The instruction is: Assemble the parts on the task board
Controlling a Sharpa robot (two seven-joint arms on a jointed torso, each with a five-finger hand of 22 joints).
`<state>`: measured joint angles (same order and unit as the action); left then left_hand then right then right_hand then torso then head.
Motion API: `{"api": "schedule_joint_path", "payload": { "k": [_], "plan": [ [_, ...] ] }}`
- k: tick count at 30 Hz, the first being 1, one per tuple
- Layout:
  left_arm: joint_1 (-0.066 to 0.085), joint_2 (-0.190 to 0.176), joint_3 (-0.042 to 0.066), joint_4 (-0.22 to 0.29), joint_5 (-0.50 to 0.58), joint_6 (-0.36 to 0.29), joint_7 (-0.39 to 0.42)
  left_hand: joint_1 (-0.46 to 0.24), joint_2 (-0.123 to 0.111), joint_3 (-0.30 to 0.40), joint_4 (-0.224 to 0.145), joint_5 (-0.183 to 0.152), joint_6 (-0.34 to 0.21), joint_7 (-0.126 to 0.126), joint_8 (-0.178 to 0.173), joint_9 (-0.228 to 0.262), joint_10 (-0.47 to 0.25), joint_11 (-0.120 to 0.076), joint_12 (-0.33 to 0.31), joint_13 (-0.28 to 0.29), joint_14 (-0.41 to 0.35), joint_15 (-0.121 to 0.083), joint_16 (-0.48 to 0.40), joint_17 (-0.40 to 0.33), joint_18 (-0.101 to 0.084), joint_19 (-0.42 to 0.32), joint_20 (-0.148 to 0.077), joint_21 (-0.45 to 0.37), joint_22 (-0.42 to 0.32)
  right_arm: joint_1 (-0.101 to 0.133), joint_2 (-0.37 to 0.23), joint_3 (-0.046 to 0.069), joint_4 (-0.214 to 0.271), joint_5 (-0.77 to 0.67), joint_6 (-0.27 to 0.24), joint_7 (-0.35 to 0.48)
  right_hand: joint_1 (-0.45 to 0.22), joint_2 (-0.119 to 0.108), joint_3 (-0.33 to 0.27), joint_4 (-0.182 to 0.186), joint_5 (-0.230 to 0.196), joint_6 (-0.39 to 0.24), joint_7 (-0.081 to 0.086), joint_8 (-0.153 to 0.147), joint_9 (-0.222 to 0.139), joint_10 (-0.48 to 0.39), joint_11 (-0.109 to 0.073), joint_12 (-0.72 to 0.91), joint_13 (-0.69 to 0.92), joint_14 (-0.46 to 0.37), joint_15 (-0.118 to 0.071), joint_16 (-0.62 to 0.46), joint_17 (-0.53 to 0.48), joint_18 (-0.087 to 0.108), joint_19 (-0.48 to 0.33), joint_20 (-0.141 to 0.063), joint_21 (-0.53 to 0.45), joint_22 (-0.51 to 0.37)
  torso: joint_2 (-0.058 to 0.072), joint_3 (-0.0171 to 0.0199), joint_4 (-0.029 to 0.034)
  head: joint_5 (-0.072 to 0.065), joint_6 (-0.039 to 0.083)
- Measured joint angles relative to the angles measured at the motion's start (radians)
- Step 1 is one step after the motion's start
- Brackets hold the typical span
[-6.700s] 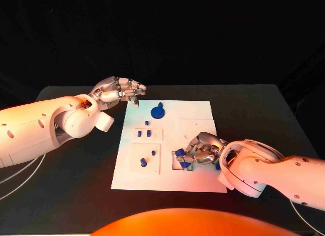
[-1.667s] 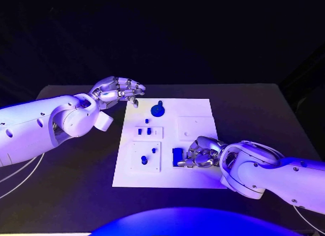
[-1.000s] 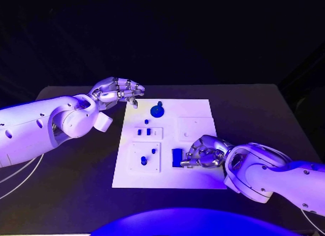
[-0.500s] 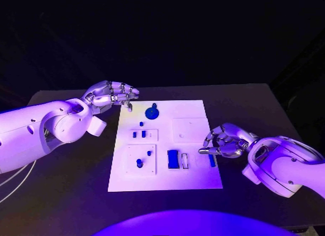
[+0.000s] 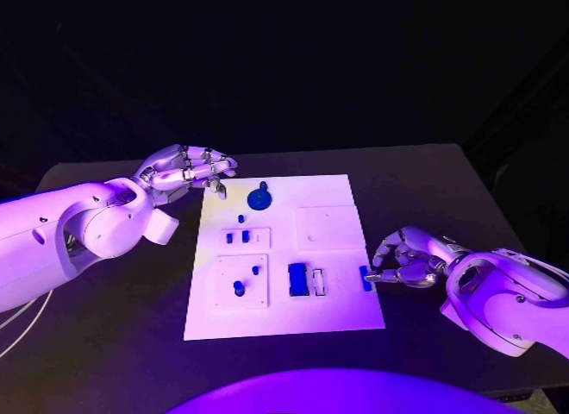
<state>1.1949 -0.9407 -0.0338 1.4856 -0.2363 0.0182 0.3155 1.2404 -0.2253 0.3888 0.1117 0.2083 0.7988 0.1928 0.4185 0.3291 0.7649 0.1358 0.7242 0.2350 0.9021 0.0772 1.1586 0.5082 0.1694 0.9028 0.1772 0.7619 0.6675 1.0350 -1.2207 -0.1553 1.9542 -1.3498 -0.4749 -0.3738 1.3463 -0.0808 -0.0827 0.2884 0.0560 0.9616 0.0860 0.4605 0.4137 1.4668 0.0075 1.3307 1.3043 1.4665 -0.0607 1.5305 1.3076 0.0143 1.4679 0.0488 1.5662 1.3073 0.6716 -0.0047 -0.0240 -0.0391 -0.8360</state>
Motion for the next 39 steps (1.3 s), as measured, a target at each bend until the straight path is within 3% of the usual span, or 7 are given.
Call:
{"api": "schedule_joint_path", "payload": {
  "k": [21, 27, 33, 34, 35, 39],
  "plan": [
    [0.0, -0.004, 0.0, 0.004, 0.001, 0.0, 0.007, 0.023, 0.023, -0.003, 0.003, 0.0, 0.0, 0.0, 0.0, 0.001, 0.0, 0.0, 0.004, 0.0, 0.0, 0.0, 0.004, -0.002, 0.0, 0.004, -0.004, -0.008, -0.006, -0.052, 0.081, 0.001, -0.046, -0.135, 0.008, -0.117, 0.001, -0.001, 0.016, -0.002, 0.0, 0.03, -0.012, 0.009, 0.012, 0.0, 0.0, 0.008, 0.005, 0.0, 0.0, 0.0, 0.0, 0.0, 0.0, 0.0, 0.0, 0.001, 0.001, 0.0007, 0.0012, 0.008, -0.003],
    [0.0, -0.005, 0.0, 0.004, 0.002, 0.0, 0.007, 0.031, 0.023, -0.003, 0.003, 0.0, -0.003, -0.003, 0.0, 0.002, 0.0, 0.0, 0.004, 0.0, 0.0, 0.0, 0.004, -0.002, 0.0, 0.007, 0.0, -0.008, -0.007, -0.057, 0.096, 0.005, -0.055, -0.156, 0.011, -0.13, 0.057, 0.002, 0.056, -0.012, 0.004, 0.045, -0.017, 0.017, 0.019, -0.002, -0.009, 0.017, 0.011, 0.0, 0.0, 0.0, 0.0, 0.0, 0.0, 0.0, 0.0, 0.001, 0.001, 0.0006, 0.0007, 0.01, -0.004],
    [0.0, -0.007, 0.0, 0.005, 0.002, 0.0, 0.007, 0.036, 0.028, -0.003, 0.003, 0.0, -0.003, -0.003, 0.0, 0.002, -0.001, 0.001, 0.004, 0.0, 0.0, 0.0, 0.004, -0.002, 0.0, 0.009, -0.002, -0.012, -0.007, -0.058, 0.11, 0.008, -0.06, -0.183, 0.017, -0.143, 0.092, -0.006, 0.107, -0.01, 0.003, 0.05, -0.022, 0.006, 0.019, 0.0, -0.015, 0.021, 0.01, 0.0, -0.008, 0.0, 0.0, 0.0, -0.004, -0.004, 0.0, 0.001, 0.001, 0.0007, 0.0014, 0.011, -0.005],
    [0.0, -0.007, 0.0, 0.005, 0.002, 0.001, 0.007, 0.036, 0.028, -0.003, 0.003, 0.0, -0.003, -0.003, 0.0, 0.002, -0.004, 0.004, 0.004, 0.0, 0.0, 0.0, 0.004, -0.003, 0.0, 0.011, -0.004, -0.012, -0.007, -0.058, 0.113, 0.008, -0.062, -0.188, 0.018, -0.145, 0.098, -0.013, 0.115, -0.01, 0.002, 0.051, -0.022, 0.006, 0.056, 0.0, -0.015, 0.021, 0.009, 0.0, -0.008, 0.0, 0.0, 0.0, -0.004, -0.004, 0.0, 0.0, 0.0, 0.0007, 0.0014, 0.011, -0.005],
    [0.0, -0.007, 0.0, 0.005, 0.002, 0.001, 0.007, 0.036, 0.028, -0.003, 0.003, 0.0, -0.003, -0.003, 0.0, 0.002, -0.004, 0.004, 0.004, 0.0, 0.0, 0.0, 0.004, -0.003, 0.0, 0.011, -0.004, -0.012, -0.007, -0.058, 0.115, 0.008, -0.063, -0.192, 0.018, -0.148, 0.102, -0.017, 0.123, -0.01, 0.003, 0.051, -0.022, 0.006, 0.057, 0.0, -0.015, 0.021, 0.004, 0.0, -0.008, 0.0, 0.0, 0.0, -0.003, -0.005, 0.0, 0.0, 0.0, 0.0007, 0.0014, 0.01, -0.005],
    [0.0, -0.007, 0.0, 0.005, 0.002, 0.002, 0.007, 0.04, 0.032, -0.003, 0.003, 0.0, -0.003, -0.003, 0.0, 0.002, -0.004, 0.003, 0.004, 0.0, 0.0, 0.0, 0.004, -0.003, 0.0, 0.011, -0.004, -0.012, -0.008, -0.057, 0.129, 0.011, -0.065, -0.209, 0.023, -0.155, 0.133, -0.048, 0.182, -0.007, 0.073, 0.057, -0.029, -0.015, 0.057, 0.0, -0.015, 0.018, 0.001, 0.0, -0.008, 0.0, 0.0, 0.0, -0.003, -0.011, 0.0, 0.0, 0.0, 0.0006, 0.0017, 0.01, -0.005]
  ]
}}
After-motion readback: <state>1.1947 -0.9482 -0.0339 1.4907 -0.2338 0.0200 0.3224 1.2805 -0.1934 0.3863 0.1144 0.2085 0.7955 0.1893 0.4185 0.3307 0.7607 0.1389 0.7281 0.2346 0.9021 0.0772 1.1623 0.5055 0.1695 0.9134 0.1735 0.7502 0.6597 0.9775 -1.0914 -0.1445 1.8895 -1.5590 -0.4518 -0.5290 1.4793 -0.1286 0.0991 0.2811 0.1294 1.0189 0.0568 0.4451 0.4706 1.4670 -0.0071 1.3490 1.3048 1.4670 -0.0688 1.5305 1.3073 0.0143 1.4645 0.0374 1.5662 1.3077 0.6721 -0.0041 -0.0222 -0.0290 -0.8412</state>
